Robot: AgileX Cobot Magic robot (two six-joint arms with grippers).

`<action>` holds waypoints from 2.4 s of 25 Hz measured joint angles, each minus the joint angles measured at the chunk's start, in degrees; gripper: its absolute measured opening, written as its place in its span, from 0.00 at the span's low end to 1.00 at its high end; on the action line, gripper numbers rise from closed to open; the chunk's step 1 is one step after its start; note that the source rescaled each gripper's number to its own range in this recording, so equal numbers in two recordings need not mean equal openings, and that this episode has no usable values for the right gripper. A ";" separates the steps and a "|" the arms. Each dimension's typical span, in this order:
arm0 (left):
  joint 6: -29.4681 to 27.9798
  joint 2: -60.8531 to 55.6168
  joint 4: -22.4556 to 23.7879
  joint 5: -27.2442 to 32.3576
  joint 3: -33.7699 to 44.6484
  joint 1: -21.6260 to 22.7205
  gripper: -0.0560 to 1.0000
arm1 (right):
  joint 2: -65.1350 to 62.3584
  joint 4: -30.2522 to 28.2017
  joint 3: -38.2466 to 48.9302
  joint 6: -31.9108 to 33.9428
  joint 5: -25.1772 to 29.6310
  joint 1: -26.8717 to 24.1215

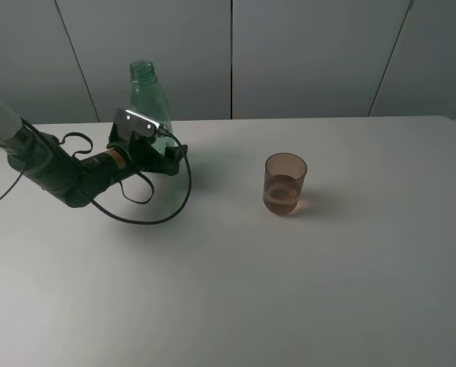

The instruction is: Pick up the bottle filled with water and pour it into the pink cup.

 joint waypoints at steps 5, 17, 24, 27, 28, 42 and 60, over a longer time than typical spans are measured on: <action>0.00 -0.91 0.00 1.85 0.00 0.00 0.95 | 0.00 0.00 0.00 0.00 0.00 0.00; -1.21 -3.52 0.00 6.51 1.51 0.00 0.97 | 0.00 0.00 0.00 0.00 0.00 0.00; -1.30 -5.53 -0.10 10.20 2.21 0.00 0.97 | 0.00 0.00 0.00 0.00 0.00 0.00; -1.30 -6.69 -0.21 11.43 2.96 0.00 0.97 | 0.00 0.00 0.00 0.00 0.00 0.00; -1.30 -7.09 -0.21 11.97 3.28 0.00 0.97 | 0.00 0.00 0.00 0.00 0.00 0.00; -1.30 -13.34 -0.21 17.48 7.93 0.00 0.97 | 0.00 0.00 0.00 0.00 0.00 0.00; 1.15 -42.65 -0.34 56.88 16.63 2.38 0.97 | 0.00 0.00 0.00 0.00 0.00 0.00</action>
